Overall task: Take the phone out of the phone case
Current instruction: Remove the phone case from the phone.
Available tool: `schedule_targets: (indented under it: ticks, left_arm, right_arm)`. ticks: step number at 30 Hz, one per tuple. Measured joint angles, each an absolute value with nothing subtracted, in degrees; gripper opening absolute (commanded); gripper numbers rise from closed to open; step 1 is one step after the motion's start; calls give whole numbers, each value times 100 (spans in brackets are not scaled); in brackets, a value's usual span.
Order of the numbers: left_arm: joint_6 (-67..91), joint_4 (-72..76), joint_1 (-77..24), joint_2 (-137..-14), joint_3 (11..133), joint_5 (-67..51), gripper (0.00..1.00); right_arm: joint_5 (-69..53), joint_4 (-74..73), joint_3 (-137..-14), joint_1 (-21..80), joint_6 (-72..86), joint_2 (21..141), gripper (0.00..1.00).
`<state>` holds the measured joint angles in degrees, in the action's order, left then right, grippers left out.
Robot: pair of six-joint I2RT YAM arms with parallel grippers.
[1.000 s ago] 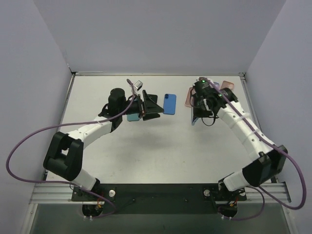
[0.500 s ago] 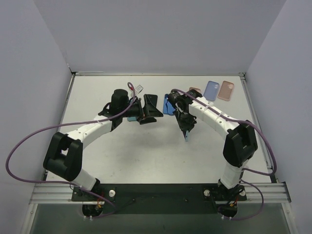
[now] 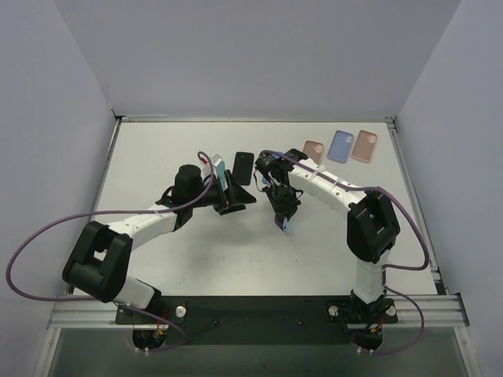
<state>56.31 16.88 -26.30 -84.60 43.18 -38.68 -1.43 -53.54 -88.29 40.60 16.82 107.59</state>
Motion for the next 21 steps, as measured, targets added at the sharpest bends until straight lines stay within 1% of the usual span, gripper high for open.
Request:
schedule_targets:
  ticks: [7, 16, 21]
  left_arm:
    - [5478, 2429, -2716, -8514, 3922, -3728, 84]
    - [5555, 3236, -3050, -9850, 3865, -3732, 79]
    - [5881, 3732, -3181, -10241, 3857, -3771, 79]
  right_arm:
    - [-696, -5061, -8829, 4056, 1688, 10886, 0]
    - [-987, -4899, -8761, 4005, 1715, 10919, 0]
    - [-1092, -4840, -8685, 3972, 1737, 10916, 0]
